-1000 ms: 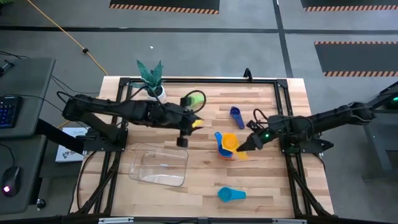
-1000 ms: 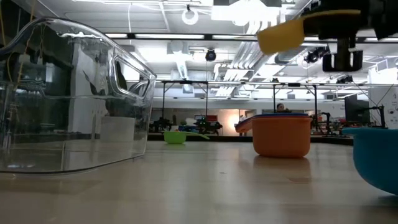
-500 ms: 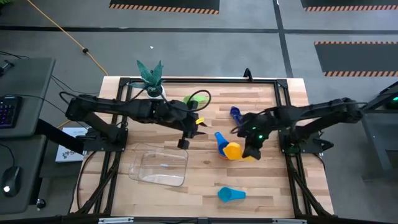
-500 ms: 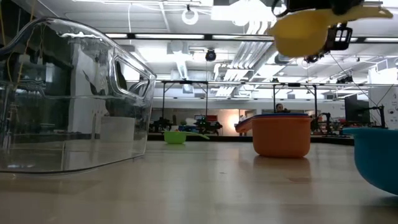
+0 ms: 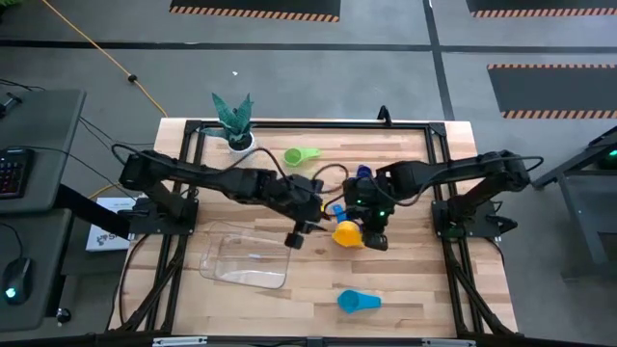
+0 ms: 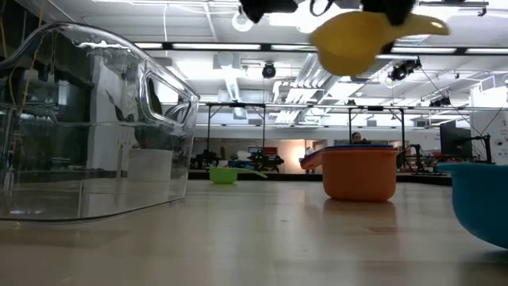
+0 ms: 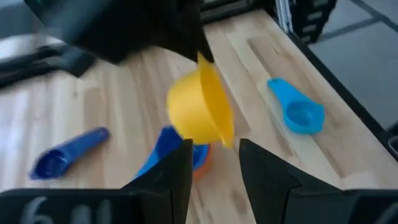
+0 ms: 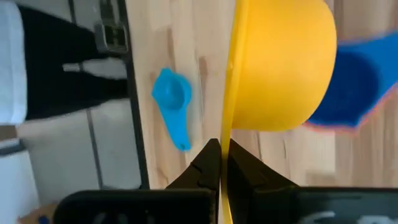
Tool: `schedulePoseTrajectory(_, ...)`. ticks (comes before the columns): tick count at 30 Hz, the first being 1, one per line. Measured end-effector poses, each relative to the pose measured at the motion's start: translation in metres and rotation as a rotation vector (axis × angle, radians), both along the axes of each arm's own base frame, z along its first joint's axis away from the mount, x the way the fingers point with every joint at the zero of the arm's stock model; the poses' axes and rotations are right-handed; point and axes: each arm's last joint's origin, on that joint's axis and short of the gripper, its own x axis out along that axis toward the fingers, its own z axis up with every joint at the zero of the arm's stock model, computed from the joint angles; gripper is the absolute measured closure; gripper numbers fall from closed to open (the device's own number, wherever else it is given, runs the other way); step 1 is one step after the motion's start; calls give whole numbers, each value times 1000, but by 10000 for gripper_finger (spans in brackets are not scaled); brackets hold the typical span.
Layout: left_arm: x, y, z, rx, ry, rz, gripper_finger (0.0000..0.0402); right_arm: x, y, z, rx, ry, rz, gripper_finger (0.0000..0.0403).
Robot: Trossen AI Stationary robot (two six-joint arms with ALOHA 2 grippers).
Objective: Nest measuring cups in basket
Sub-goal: Stack the yellow measuring cup on top of the blue measuring cup
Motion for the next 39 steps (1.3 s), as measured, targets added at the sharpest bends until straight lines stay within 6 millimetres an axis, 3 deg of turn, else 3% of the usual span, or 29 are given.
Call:
schedulePoseTrajectory(6, 26, -13, -25, -12, -36, 38, 282, 6, 0, 3, -48, -7, -21, 403)
schedulePoseTrajectory(11, 33, -16, -42, 38, -5, 140, 282, 7, -1, 3, -45, -5, -46, 403)
schedulePoseTrajectory(20, 33, -23, -45, 152, -27, 241, 282, 11, 1, 5, -29, -32, -80, 403)
schedulePoseTrajectory(28, 27, -37, -45, 360, -35, 312, 284, 13, 1, 15, 21, -117, -108, 403)
schedulePoseTrajectory(31, 27, -38, -44, 400, -44, 294, 308, 12, 1, 16, 27, -114, -118, 403)
schedulePoseTrajectory(35, 28, -36, -44, 445, -45, 293, 381, 14, 1, 16, 21, -103, -179, 395)
schedulePoseTrajectory(39, 26, -32, -45, 448, -6, 280, 392, 12, 0, 18, 24, -97, -205, 354)
